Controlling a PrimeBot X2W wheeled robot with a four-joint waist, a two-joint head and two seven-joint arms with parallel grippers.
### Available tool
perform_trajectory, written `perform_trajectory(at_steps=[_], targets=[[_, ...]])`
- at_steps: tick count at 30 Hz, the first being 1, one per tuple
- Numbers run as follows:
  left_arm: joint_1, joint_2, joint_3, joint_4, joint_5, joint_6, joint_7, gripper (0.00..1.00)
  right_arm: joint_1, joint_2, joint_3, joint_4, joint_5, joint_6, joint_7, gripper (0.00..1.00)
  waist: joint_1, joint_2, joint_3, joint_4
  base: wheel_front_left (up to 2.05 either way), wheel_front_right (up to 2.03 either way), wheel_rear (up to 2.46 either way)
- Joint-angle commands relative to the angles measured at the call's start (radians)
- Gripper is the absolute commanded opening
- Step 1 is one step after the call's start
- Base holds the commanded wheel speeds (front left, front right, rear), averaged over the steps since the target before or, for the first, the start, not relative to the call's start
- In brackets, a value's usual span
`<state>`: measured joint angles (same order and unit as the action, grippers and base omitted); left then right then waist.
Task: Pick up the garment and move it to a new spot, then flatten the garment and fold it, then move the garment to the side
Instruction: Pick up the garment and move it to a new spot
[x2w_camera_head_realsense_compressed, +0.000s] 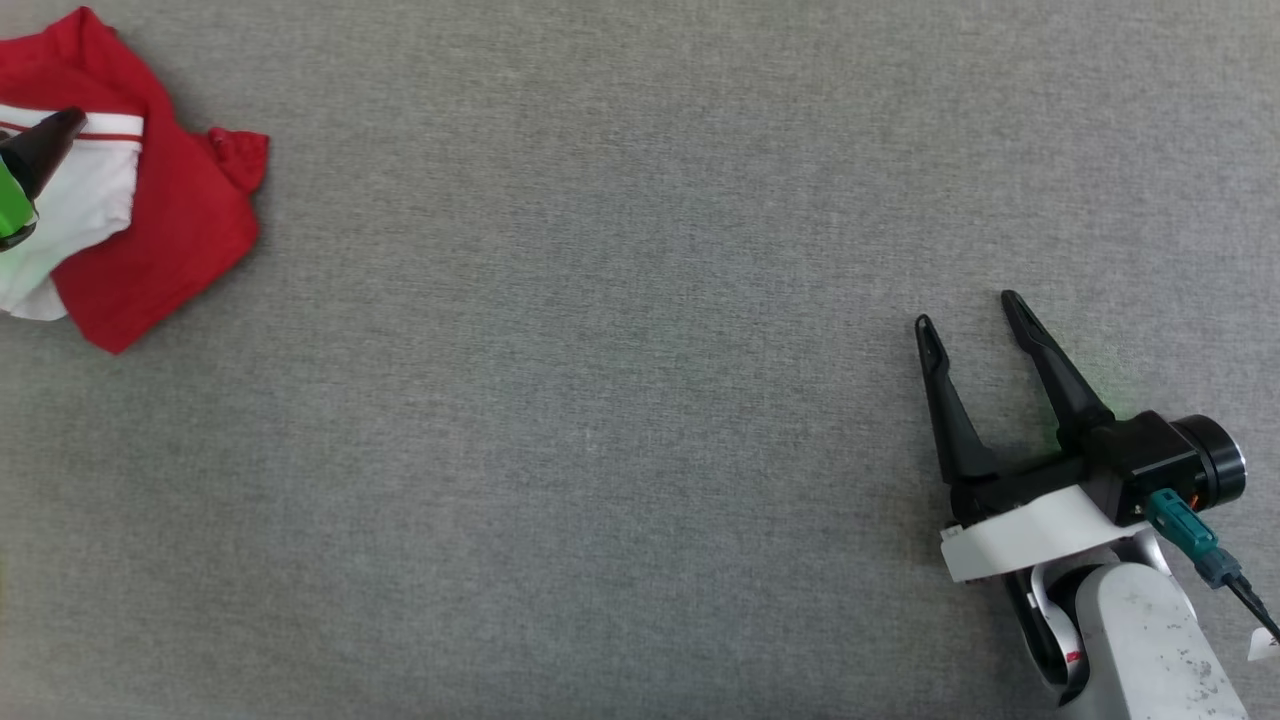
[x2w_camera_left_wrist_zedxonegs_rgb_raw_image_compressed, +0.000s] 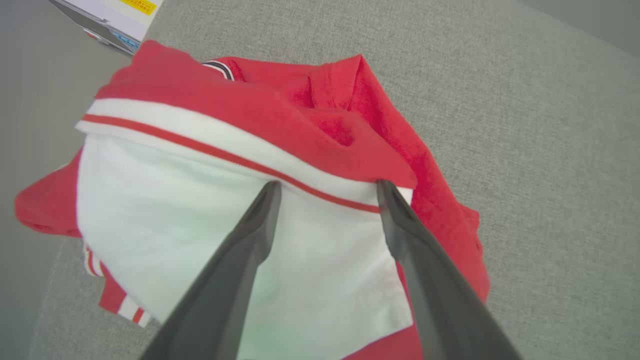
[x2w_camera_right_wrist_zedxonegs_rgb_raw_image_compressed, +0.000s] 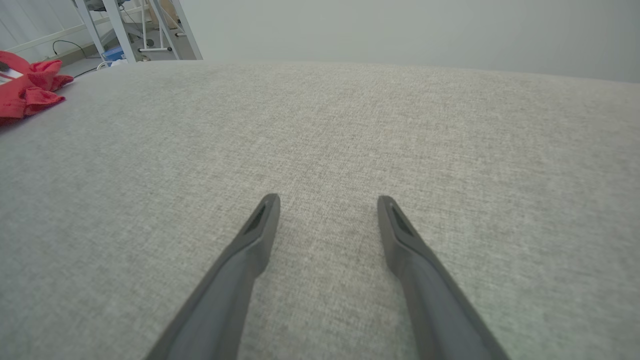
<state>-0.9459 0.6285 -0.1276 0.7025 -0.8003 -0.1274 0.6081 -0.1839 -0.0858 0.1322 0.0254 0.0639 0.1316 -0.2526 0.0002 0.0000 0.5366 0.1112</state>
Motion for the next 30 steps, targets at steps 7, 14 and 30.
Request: perform_trajectory(at_steps=[7, 14, 30], targets=[[-0.021, 0.004, -0.018, 0.027, 0.018, 0.003, -0.059, 0.00, -0.014, -0.001, -0.005, 0.004, -0.015, -0.001, -0.009, 1.00, -0.0002, 0.0000, 0.011, -0.020, 0.00, 0.00, 0.00], [-0.019, 0.005, -0.037, 0.022, 0.032, -0.001, -0.149, 0.00, -0.002, 0.005, -0.007, 0.024, -0.016, -0.001, -0.009, 1.00, -0.0002, 0.0000, -0.054, -0.002, 0.00, 0.00, 0.00], [-0.074, 0.012, -0.210, -0.314, 0.038, -0.003, -0.362, 0.00, 0.091, 0.031, -0.053, 0.068, 0.026, -0.001, -0.009, 1.00, -0.0002, 0.0000, -0.351, -0.001, 0.00, 0.00, 0.00]])
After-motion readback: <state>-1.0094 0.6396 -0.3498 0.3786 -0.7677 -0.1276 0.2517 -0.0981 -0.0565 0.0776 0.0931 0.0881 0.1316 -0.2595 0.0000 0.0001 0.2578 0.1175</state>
